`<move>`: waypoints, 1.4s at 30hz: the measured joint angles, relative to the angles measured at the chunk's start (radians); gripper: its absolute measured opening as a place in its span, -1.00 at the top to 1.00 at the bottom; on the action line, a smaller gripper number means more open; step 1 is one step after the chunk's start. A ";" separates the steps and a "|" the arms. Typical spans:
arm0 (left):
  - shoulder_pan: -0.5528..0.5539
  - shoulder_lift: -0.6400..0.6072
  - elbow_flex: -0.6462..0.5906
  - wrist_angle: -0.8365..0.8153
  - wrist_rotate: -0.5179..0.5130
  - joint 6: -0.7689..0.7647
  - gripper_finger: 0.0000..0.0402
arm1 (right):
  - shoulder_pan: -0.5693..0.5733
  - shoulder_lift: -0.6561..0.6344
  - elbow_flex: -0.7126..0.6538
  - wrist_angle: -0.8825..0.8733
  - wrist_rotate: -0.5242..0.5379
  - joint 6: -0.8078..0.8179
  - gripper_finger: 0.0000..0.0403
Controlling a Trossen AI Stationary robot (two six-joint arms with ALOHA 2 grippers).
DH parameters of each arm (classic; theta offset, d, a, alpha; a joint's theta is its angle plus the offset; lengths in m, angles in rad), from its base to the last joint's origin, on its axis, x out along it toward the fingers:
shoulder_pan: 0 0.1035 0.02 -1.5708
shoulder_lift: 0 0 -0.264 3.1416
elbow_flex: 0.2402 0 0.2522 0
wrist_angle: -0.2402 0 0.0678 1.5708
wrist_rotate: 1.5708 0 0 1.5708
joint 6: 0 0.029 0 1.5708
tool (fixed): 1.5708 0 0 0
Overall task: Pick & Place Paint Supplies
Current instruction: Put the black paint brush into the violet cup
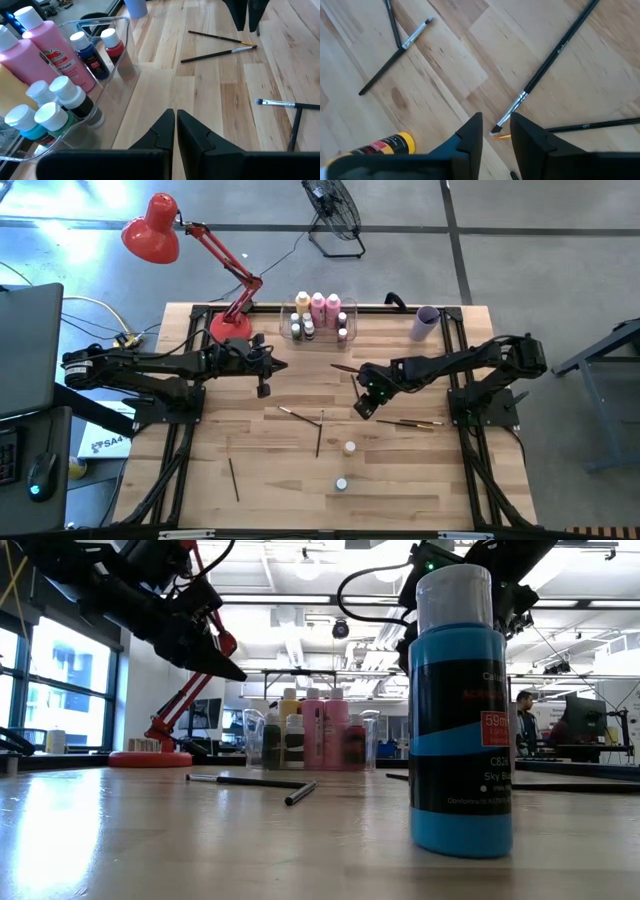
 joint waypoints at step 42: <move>0.000 0.000 0.000 -0.011 -0.001 -0.026 0.92 | 0.069 0.167 0.002 0.013 0.079 0.135 0.78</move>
